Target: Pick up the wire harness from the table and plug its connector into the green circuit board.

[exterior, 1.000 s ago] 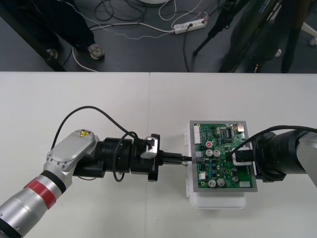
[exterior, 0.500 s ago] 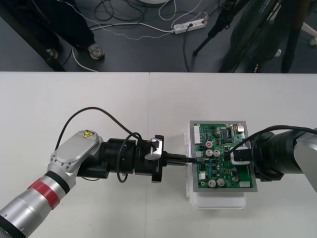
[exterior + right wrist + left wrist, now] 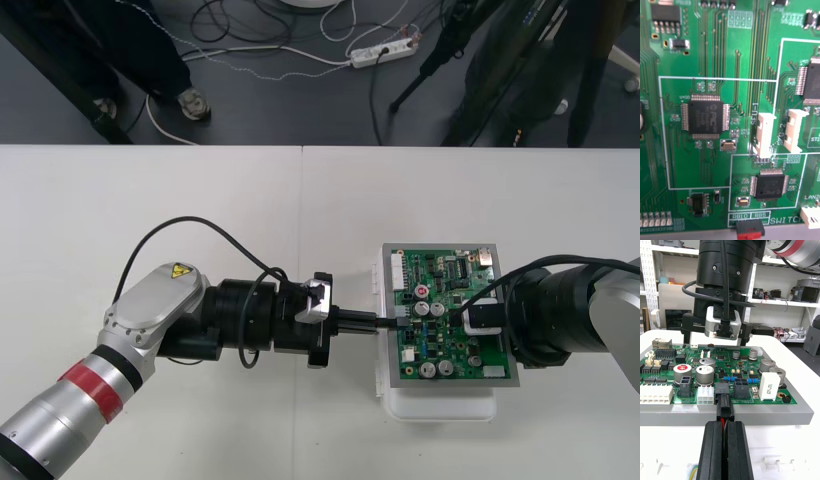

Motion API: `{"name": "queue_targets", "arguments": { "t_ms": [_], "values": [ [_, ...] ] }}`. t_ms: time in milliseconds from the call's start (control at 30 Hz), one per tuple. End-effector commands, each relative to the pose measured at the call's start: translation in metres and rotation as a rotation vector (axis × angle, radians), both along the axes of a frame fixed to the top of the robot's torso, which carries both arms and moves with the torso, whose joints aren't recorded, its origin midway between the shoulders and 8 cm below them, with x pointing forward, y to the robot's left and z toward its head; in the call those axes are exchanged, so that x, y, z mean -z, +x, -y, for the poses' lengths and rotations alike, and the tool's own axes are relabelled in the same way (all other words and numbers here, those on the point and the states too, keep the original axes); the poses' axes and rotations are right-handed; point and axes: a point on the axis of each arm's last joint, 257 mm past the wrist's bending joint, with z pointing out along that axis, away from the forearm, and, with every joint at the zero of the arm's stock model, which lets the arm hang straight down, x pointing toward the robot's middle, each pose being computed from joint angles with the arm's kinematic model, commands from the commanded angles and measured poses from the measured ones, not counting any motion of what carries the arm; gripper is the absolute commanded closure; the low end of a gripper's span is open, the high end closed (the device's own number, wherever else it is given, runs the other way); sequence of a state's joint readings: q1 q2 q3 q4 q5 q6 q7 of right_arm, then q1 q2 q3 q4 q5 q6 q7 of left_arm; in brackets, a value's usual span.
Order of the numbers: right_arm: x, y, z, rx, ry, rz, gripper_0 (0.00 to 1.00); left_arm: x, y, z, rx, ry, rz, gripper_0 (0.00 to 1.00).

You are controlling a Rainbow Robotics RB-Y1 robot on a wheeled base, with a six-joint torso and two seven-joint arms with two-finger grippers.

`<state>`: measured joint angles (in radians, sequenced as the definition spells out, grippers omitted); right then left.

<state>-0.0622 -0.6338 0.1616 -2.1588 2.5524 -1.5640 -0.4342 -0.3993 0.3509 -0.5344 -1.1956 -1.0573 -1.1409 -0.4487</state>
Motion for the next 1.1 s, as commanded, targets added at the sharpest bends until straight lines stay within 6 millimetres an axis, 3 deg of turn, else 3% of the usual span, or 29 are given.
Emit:
{"name": "queue_targets", "arguments": {
  "t_ms": [33, 1100],
  "values": [
    [-0.007, -0.001, -0.02, 0.006, 0.041, 0.015, 0.0, -0.015, -0.004, 0.02, 0.005, -0.03, -0.033, 1.0],
    [-0.008, 0.001, -0.018, 0.015, 0.035, 0.02, 0.0, -0.027, -0.005, 0.028, 0.023, -0.047, 0.009, 1.0]
  ]
}}
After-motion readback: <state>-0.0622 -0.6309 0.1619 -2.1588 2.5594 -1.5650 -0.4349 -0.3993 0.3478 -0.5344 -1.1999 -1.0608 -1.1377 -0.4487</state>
